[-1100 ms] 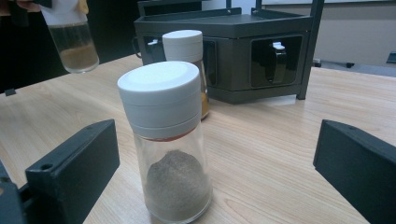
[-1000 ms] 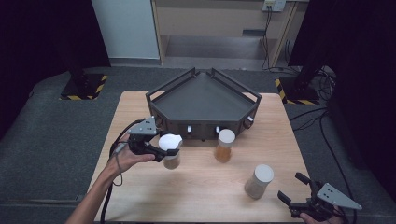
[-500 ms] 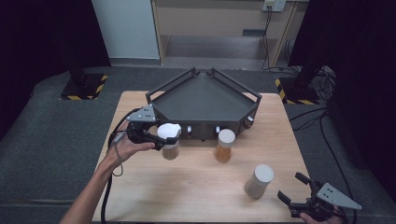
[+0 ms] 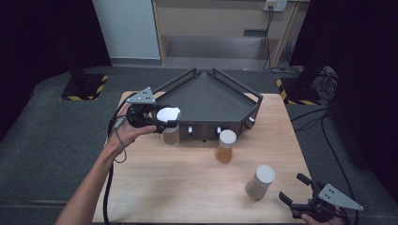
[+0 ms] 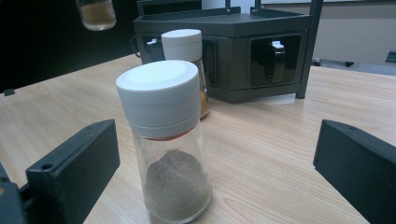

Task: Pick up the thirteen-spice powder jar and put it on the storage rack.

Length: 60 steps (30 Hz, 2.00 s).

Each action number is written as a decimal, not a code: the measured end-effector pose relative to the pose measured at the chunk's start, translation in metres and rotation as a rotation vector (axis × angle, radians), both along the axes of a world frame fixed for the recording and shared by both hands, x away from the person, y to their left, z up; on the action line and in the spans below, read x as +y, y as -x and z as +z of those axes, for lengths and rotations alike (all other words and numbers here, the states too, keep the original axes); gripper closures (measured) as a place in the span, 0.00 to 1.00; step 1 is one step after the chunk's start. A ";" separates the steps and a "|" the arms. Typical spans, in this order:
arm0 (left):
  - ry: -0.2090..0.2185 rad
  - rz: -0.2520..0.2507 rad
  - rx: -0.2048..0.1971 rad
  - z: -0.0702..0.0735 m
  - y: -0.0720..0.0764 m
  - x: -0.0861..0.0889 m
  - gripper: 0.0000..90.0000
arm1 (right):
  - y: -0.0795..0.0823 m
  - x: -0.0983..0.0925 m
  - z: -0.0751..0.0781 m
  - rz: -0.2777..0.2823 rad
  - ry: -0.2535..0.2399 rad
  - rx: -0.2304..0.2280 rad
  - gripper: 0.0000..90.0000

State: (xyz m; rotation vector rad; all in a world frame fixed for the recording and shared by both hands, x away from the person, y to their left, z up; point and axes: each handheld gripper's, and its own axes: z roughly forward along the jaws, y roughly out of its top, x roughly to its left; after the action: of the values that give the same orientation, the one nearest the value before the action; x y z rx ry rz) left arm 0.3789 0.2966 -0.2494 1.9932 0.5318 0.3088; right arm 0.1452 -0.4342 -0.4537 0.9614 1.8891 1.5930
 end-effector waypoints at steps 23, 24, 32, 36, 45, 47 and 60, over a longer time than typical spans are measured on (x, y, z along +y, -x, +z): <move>0.002 0.212 -0.031 0.025 -0.031 -0.023 0.34 | -0.001 -0.002 -0.001 0.002 -0.004 0.007 0.01; 0.006 0.223 -0.031 0.024 -0.033 -0.024 0.34 | -0.001 -0.002 -0.001 0.002 -0.003 0.008 0.01; -0.018 0.276 -0.039 0.023 -0.049 -0.039 0.34 | 0.000 -0.002 -0.001 0.001 -0.008 0.009 0.01; -0.023 0.309 -0.041 0.021 -0.055 -0.046 0.34 | 0.000 -0.003 -0.002 0.000 -0.009 0.010 0.01; -0.033 0.346 -0.019 0.011 -0.068 -0.054 0.34 | -0.001 -0.004 -0.002 0.003 -0.012 0.012 0.01; -0.025 0.352 -0.014 0.009 -0.070 -0.054 0.34 | -0.001 -0.004 -0.002 0.004 -0.012 0.012 0.01; -0.025 0.385 0.008 -0.003 -0.076 -0.056 0.34 | -0.001 -0.003 -0.002 0.007 -0.013 0.009 0.01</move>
State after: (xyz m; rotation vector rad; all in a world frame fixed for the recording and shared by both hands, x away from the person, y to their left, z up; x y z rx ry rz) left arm 0.4553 0.2411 -0.2522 1.9081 0.9229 0.5448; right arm 0.1460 -0.4375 -0.4558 0.9698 1.8924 1.6094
